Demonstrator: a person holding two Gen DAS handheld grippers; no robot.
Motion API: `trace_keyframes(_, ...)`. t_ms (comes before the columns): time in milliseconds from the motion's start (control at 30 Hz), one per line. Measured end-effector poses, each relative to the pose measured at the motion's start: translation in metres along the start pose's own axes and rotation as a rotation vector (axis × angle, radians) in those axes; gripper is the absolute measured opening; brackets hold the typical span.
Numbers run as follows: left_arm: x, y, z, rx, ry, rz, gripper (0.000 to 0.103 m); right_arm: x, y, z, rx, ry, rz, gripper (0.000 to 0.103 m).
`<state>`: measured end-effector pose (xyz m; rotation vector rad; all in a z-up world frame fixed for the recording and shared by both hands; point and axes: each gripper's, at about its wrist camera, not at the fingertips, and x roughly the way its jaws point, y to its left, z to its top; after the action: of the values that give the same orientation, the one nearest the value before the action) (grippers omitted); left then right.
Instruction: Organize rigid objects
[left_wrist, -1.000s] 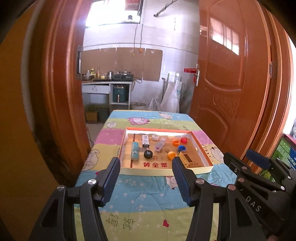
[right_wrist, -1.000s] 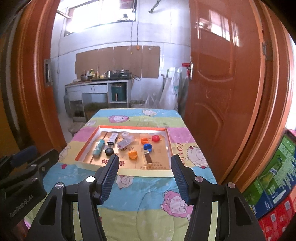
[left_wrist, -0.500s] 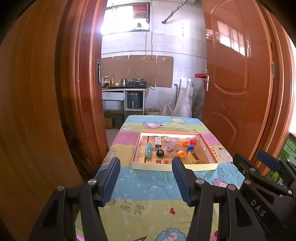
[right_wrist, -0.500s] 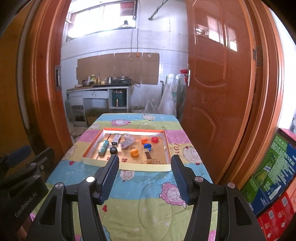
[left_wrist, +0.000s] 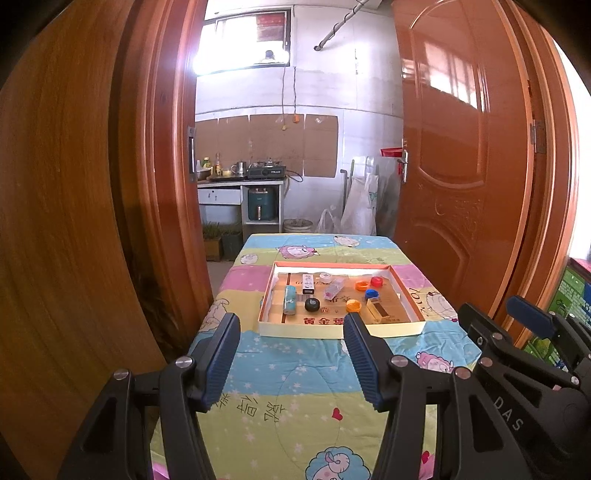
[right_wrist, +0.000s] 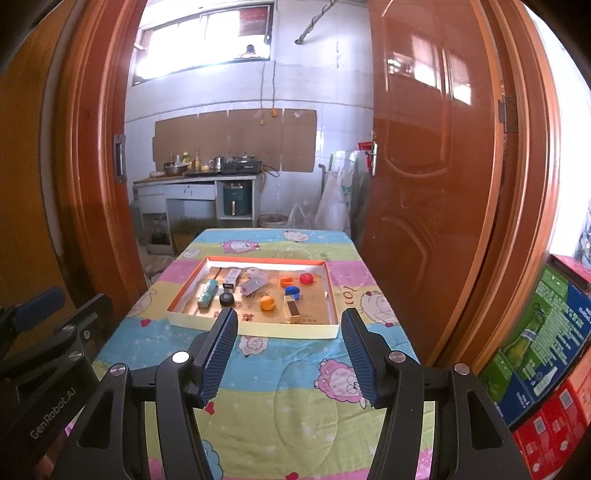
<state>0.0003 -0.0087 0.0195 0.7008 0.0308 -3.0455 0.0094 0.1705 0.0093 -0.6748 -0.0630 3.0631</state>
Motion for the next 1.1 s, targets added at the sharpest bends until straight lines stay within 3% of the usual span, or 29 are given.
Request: trace_keyframes(1100,-0.0003,0.0047,-0.0027,0.004,0.008,-0.002,0.058,0.0021,0.0028,-0.0013,-0.004,0.008,0.006,0.06)
